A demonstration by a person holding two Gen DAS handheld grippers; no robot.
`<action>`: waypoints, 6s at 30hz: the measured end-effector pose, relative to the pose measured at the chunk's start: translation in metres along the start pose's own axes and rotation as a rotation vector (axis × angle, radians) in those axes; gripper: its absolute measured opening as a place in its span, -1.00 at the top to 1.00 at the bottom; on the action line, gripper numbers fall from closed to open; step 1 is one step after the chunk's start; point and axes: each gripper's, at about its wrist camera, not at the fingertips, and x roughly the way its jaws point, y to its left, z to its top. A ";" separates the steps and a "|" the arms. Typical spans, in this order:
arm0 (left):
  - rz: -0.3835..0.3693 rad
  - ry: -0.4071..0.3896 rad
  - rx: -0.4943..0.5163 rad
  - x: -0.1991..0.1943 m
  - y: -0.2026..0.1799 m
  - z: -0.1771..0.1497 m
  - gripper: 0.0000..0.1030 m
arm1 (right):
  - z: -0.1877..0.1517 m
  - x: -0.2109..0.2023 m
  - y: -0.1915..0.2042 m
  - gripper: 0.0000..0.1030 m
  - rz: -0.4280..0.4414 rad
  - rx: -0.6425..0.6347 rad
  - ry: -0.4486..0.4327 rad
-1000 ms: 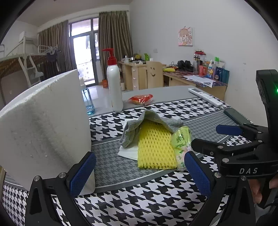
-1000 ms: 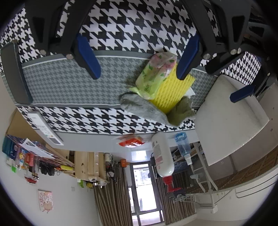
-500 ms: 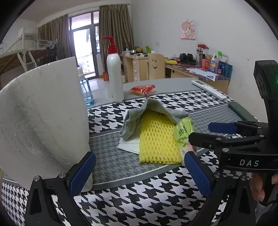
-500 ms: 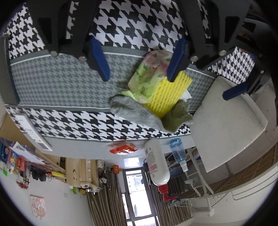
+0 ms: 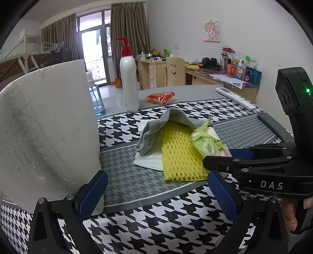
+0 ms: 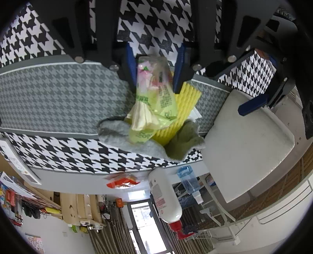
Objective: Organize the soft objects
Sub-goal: 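Lift the green bag off the cloth with the right tool, then close the left tool on the yellow foam net sleeve while the right tool holds the bag, then lift the yellow net with the left tool while the right tool holds the green bag, then carry the yellow net and green bag toward the white foam box with both tools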
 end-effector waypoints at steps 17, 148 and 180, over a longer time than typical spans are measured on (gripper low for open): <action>-0.013 -0.028 0.038 -0.002 -0.020 0.009 -0.98 | -0.005 -0.050 -0.010 0.36 -0.036 0.017 -0.108; -0.069 -0.215 0.078 -0.104 -0.019 0.028 0.80 | -0.025 -0.136 0.054 0.36 -0.185 -0.110 -0.309; 0.026 -0.311 0.025 -0.131 0.019 0.046 0.80 | 0.003 -0.134 0.086 0.36 -0.140 -0.202 -0.376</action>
